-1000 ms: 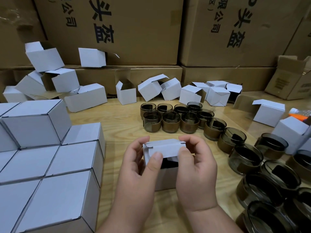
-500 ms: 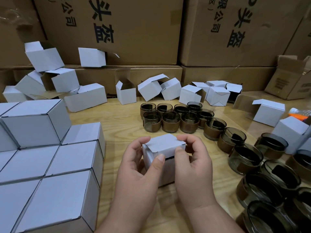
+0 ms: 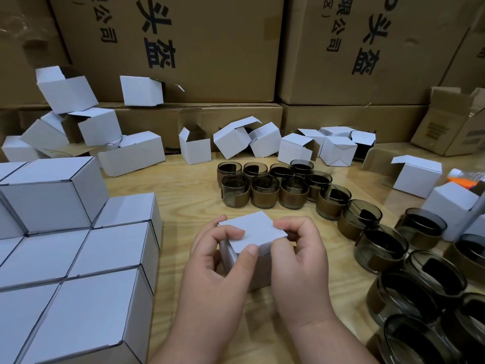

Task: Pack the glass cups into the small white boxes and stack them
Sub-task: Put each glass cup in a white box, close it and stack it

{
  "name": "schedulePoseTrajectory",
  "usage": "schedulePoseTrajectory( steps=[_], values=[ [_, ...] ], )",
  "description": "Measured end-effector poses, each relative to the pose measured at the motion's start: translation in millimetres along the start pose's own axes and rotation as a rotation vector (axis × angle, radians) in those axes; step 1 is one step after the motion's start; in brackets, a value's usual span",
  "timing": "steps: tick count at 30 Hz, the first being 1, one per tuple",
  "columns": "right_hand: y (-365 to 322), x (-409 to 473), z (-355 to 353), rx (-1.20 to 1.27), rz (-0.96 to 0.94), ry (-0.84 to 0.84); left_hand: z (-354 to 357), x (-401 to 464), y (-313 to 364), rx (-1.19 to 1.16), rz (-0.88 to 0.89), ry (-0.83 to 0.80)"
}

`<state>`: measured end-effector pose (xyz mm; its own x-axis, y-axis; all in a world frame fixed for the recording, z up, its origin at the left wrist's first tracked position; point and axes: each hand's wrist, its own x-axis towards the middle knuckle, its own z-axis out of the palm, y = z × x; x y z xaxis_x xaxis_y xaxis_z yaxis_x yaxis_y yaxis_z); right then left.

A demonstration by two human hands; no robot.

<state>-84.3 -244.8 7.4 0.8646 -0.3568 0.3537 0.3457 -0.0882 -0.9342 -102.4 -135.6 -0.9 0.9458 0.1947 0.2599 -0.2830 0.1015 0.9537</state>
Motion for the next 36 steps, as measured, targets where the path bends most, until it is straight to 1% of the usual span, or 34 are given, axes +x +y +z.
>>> schedulePoseTrajectory(
  steps=[5,15,22,30,34,36],
  values=[
    [2.4,-0.8,-1.7,0.079,0.048,0.000,-1.2,0.9,-3.2,-0.006,-0.022,-0.024],
    [1.5,2.4,2.5,0.076,0.147,-0.071,-0.1,-0.2,-0.3,-0.072,-0.087,-0.050],
    [2.0,5.1,-0.9,0.080,0.196,-0.124,-0.1,-2.6,2.3,0.050,-0.110,-0.088],
    [4.3,2.1,1.0,0.069,0.202,-0.156,-1.5,3.0,5.5,0.045,-0.166,-0.074],
    [4.5,2.3,-0.9,0.069,0.232,-0.189,-2.4,0.6,3.2,0.102,-0.124,-0.077],
    [4.8,1.8,-1.2,0.116,0.276,-0.211,-1.2,-2.2,3.2,0.173,-0.095,-0.134]
  ],
)
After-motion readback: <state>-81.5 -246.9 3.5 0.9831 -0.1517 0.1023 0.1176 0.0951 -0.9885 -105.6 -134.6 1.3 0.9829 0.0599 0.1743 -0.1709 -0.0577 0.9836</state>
